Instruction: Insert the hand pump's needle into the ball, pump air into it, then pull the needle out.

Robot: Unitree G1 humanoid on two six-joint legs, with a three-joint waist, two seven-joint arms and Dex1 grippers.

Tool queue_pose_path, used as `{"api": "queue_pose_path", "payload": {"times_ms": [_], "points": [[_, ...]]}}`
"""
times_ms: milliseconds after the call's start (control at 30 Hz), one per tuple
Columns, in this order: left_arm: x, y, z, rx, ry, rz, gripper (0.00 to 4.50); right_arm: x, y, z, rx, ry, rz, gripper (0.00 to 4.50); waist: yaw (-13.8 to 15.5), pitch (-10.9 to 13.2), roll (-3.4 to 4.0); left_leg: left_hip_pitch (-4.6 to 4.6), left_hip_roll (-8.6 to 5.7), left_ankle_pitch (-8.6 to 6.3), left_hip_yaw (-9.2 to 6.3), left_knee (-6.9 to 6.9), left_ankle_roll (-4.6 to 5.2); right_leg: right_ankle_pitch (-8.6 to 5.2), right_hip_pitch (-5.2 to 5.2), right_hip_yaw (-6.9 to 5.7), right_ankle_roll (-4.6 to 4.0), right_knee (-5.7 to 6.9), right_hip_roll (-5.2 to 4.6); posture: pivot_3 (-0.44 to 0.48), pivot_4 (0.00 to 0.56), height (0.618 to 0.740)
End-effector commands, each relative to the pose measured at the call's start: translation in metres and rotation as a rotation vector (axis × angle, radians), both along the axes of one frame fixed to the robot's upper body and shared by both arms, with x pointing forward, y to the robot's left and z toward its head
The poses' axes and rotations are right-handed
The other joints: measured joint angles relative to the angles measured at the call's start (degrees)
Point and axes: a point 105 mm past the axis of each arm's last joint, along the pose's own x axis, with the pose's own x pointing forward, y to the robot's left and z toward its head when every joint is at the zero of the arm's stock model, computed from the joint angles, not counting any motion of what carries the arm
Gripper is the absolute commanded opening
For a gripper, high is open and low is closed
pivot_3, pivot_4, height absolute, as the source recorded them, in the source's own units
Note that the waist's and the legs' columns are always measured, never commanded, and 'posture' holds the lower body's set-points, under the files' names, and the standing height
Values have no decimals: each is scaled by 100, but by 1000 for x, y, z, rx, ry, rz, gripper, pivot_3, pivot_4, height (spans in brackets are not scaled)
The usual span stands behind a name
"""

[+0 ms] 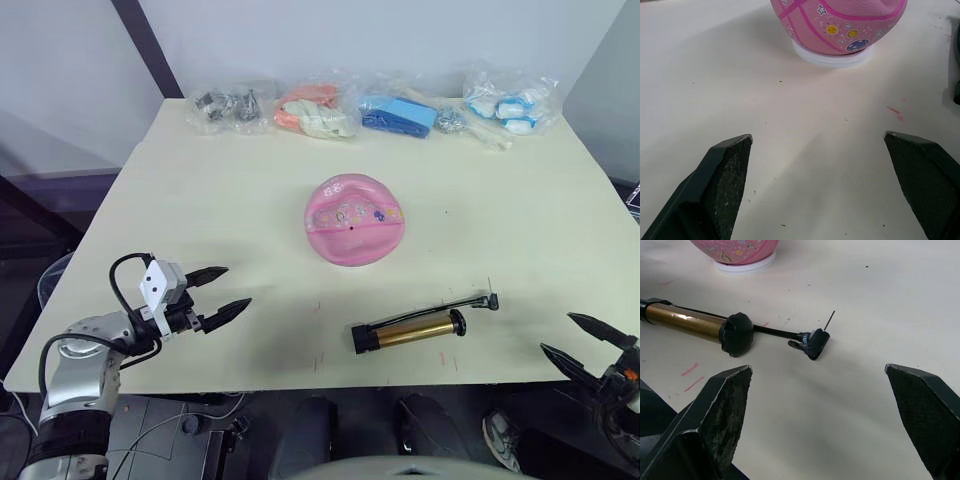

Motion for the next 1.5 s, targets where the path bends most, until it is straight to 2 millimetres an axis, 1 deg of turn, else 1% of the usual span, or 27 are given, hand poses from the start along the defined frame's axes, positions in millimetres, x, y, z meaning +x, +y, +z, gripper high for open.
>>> {"api": "queue_pose_path", "payload": {"times_ms": [33, 200, 533, 700, 833, 900, 1033, 1100, 1167, 1267, 1333, 1433, 1500], "points": [[0, 2, 7, 16, -39, -4, 4500, 1, -7, 9, -24, -42, -11, 4478, 0, 0, 0, 0, 0, 0, 0, 0, 0, 0, 0, 0, 0, 0, 0, 0, 150, 740], [-2, 3, 5, 20, -44, -12, 4500, 1, -7, 9, -26, -46, -3, 4478, 0, 0, 1, 0, 0, 0, 1, 0, 0, 0, 0, 0, 0, 0, 0, 0, 150, 740], [-3, -2, 9, 24, -57, -44, 4500, 1, -2, 13, -17, -58, 32, 4478, 0, 0, 1, 0, 1, 0, 1, 0, 0, 0, 0, 0, 0, 0, 0, 0, 150, 740], [-2, -12, 17, 24, -74, -91, 4500, 1, 3, 18, -12, -70, 52, 4478, 2, 0, 1, 0, 2, 0, 1, 0, 0, 0, 0, 0, 0, 0, 0, 0, 150, 740], [-2, -35, 24, 19, -84, -175, 4500, -2, 11, 23, -10, -79, 110, 4478, 5, -1, 2, 0, 6, 0, 0, 0, 0, 0, 1, 0, 0, -1, -1, 0, 150, 740], [-2, -46, 25, 27, -74, -220, 4500, -3, 15, 27, -6, -87, 139, 4478, 5, -2, 3, 1, 7, 0, 0, 0, 0, 0, 3, 0, 0, -1, -1, 0, 150, 740], [-3, -71, 28, 51, -47, -309, 4500, -5, 24, 40, 25, -124, 201, 4478, 2, -1, 5, 2, 5, 0, 0, 0, 0, 0, 4, 0, 0, -1, 0, 0, 150, 740], [-7, -84, 30, 65, -36, -375, 4500, -7, 27, 45, 32, -137, 235, 4478, 3, -1, 5, 2, 6, 0, -1, 0, 0, 0, 5, 0, 0, -1, 1, 0, 150, 740], [-10, -101, 31, 64, -11, -430, 4500, -9, 31, 49, 28, -138, 274, 4478, 3, -1, 6, 2, 5, 0, -2, 0, 0, 0, 5, 0, 0, -1, 1, 0, 150, 740], [-12, -126, 29, 96, -13, -509, 4500, -9, 33, 55, 40, -155, 289, 4478, 14, -1, 6, 2, 1, 0, -2, 1, 0, 0, 9, 0, 1, -3, 0, 0, 150, 740], [-10, -140, 29, 79, 4, -515, 4500, -8, 34, 58, 34, -169, 293, 4478, 16, -1, 6, 5, -2, 0, -3, 1, 0, 0, 11, 0, 1, -3, 1, 0, 150, 740], [-7, -165, 23, 95, -11, -554, 4500, -12, 33, 57, 12, -164, 297, 4478, 30, -3, 10, 5, -3, 0, -3, 1, 0, 0, 11, 0, 1, -3, 2, 0, 150, 740], [-4, -180, 23, 69, -2, -559, 4500, -13, 31, 58, 12, -165, 282, 4478, 30, -3, 10, 5, -8, 0, -3, 3, 1, 0, 13, 0, 2, -4, 1, 0, 150, 740]]}}
